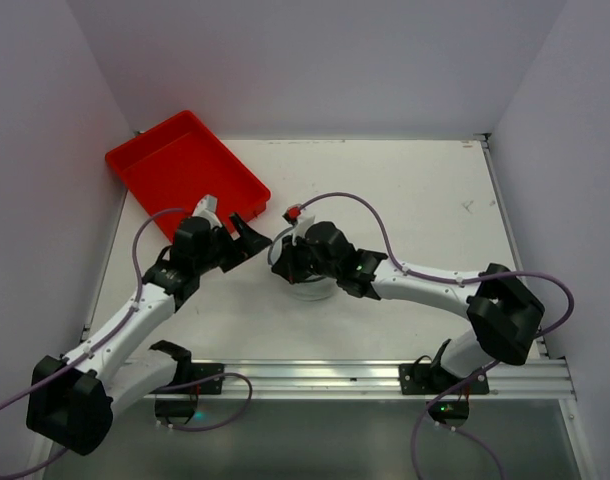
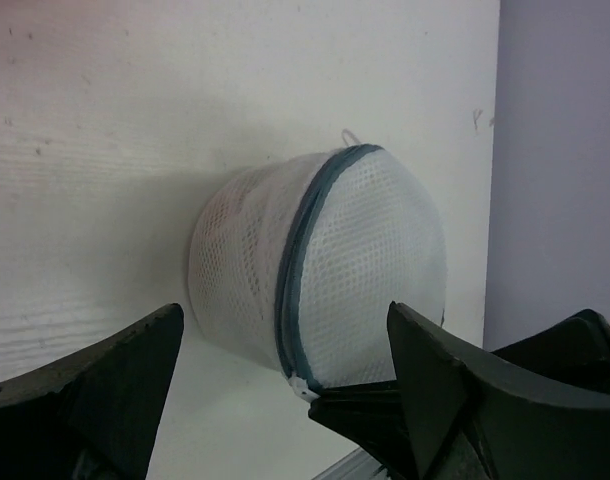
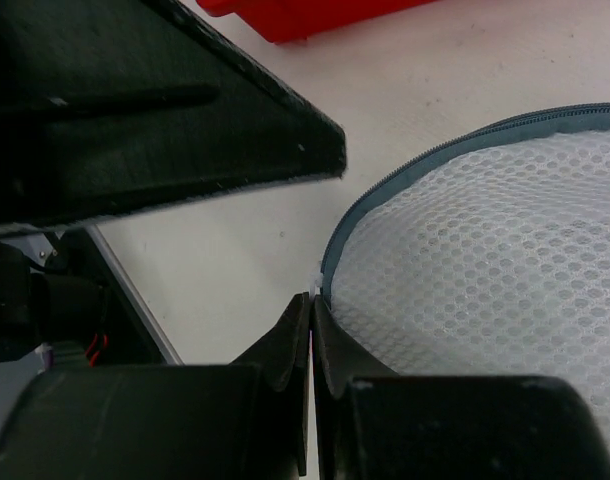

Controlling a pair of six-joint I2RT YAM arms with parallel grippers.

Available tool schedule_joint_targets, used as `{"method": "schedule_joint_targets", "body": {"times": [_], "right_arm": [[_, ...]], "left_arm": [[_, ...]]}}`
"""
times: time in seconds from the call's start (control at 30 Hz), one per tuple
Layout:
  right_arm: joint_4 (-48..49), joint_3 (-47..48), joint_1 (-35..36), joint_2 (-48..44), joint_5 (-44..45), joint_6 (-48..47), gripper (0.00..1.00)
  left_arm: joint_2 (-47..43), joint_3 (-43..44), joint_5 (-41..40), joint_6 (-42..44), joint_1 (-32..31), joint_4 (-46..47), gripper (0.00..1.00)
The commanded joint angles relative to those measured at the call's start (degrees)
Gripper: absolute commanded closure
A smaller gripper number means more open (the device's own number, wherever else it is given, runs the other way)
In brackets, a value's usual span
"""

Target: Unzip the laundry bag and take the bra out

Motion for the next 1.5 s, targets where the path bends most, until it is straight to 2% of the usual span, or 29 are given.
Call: {"method": "schedule_joint_targets", "body": {"times": [0.0, 0.1, 0.2, 0.23, 0.3, 0.33, 0.4, 0.43, 0.47, 0.73, 0.9, 1.0, 1.13, 1.2, 1.23, 1.3, 1.47], "right_arm": [[3.41, 1.35, 0.20, -0.07, -0.36, 0.71, 1.00], [3.06, 0.74, 0.20, -0.78, 0.16, 0.71, 1.00], [2.53, -0.05, 0.28, -2.00, 1.04, 0.71, 1.00], [2.27, -0.32, 0.28, -2.36, 1.31, 0.63, 1.00], [1.22, -1.19, 0.28, -4.02, 2.79, 0.36, 1.00], [0.69, -1.63, 0.20, -4.81, 3.24, 0.10, 1.00], [-0.89, -3.47, 0.20, -7.44, 3.77, -0.60, 1.00], [-1.42, -4.35, 0.20, -8.50, 5.34, -0.95, 1.00], [-3.16, -5.93, 0.11, -9.56, 6.22, -1.65, 1.00], [-11.00, -14.46, -0.59, -20.98, 13.61, -4.03, 1.00], [-12.67, -16.41, -1.56, -25.74, 13.45, -4.56, 1.00], [-11.19, -14.47, -1.56, -23.64, 10.03, -4.47, 1.00], [-6.79, -10.43, -1.56, -17.49, 5.81, -3.68, 1.00], [-3.80, -6.83, -1.56, -14.77, 4.92, -3.07, 1.00], [-3.01, -5.52, -1.56, -12.14, 4.48, -2.80, 1.00], [-1.08, -2.35, -1.56, -9.76, 4.21, -1.31, 1.00], [2.52, 0.91, -1.56, -4.39, 5.00, 2.03, 1.00]], "left_arm": [[2.19, -1.35, 0.95, -5.03, -2.33, 3.38, 0.14], [5.44, 0.58, -1.32, -3.98, -6.99, 3.84, 0.16], [9.04, 1.73, -1.16, -3.89, -8.67, 4.27, 0.25], [10.18, 1.91, -1.24, -3.80, -8.93, 4.45, 0.38], [10.63, 2.34, -2.29, -3.72, -9.02, 4.62, 0.56], [10.80, 2.61, -2.82, -3.45, -8.93, 4.63, 0.72], [10.89, 3.40, -4.84, -2.93, -9.02, 3.93, 0.86], [11.15, 3.84, -5.54, -2.58, -8.93, 3.66, 0.97], [11.51, 4.36, -5.99, -1.70, -8.93, 3.40, 1.00], [16.07, 8.32, -3.80, 3.83, -6.48, 3.57, 1.00], [20.55, 13.14, 4.18, 14.11, -2.52, 3.22, 1.00], [24.68, 18.33, 7.02, 20.62, -0.59, 1.56, 0.87], [28.90, 23.52, 7.37, 24.06, 0.56, 1.38, 0.60], [29.26, 25.02, 7.28, 23.18, 0.91, 1.29, 0.39], [29.09, 25.02, 7.11, 22.40, 1.09, 1.20, 0.15], [27.95, 24.24, 6.06, 20.02, 1.09, -0.63, 0.01], [19.34, 13.99, -0.36, 9.66, 1.00, -3.29, 0.01]]}}
